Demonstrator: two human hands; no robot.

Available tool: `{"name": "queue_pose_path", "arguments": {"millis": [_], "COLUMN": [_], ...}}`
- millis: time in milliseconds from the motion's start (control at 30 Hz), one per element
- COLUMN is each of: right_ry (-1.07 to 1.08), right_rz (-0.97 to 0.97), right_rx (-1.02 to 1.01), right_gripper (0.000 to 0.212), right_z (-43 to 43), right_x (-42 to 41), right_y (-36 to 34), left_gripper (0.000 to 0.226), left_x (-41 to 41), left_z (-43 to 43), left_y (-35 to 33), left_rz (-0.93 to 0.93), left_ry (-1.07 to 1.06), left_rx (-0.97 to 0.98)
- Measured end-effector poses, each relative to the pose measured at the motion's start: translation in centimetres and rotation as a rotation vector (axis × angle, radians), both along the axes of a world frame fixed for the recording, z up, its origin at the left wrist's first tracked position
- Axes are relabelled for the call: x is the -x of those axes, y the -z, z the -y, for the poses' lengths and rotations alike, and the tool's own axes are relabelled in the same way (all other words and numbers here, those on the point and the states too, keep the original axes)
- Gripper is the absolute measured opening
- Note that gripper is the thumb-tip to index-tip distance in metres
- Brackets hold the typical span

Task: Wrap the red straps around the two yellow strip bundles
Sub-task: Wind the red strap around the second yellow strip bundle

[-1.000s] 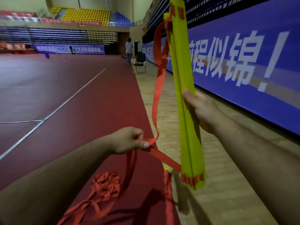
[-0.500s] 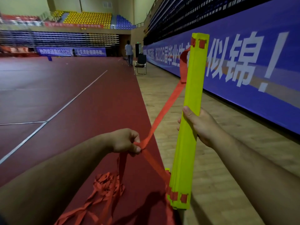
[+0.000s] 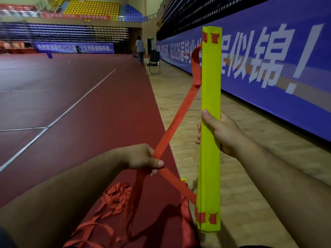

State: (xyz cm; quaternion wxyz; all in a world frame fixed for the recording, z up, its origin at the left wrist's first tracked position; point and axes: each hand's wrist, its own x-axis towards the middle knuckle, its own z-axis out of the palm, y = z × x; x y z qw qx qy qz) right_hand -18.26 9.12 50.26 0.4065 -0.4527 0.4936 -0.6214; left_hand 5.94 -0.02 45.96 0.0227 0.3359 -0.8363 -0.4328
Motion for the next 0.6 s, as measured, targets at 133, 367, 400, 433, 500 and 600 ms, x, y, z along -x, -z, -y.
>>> {"name": "queue_pose_path", "arguments": {"millis": [133, 367, 400, 433, 500, 600], "right_ry": [0.002, 0.078, 0.093, 0.102, 0.098, 0.064], "right_rz": [-0.027, -0.054, -0.056, -0.064, -0.084, -0.112], "right_rx": [-0.013, -0.023, -0.03, -0.037, -0.055, -0.074], "right_gripper": [0.041, 0.029, 0.031, 0.032, 0.031, 0.029], "right_z": [0.4, 1.6, 1.7, 1.8, 1.9, 2.1], "right_x": [-0.2, 0.0, 0.0, 0.1, 0.1, 0.1], "right_y": [-0.1, -0.1, -0.1, -0.1, 0.0, 0.3], "left_gripper": [0.028, 0.056, 0.055, 0.054, 0.048, 0.027], "left_x": [-0.2, 0.3, 0.1, -0.1, -0.5, -0.9], "left_z": [0.2, -0.4, -0.2, 0.0, 0.4, 0.9], "left_y": [0.2, 0.9, 0.9, 0.9, 0.7, 0.9], "left_rz": [-0.023, -0.212, -0.205, -0.187, -0.143, -0.125], "left_ry": [0.089, -0.158, -0.11, -0.058, -0.035, -0.029], "left_rx": [-0.044, -0.195, -0.131, -0.058, -0.017, -0.087]}}
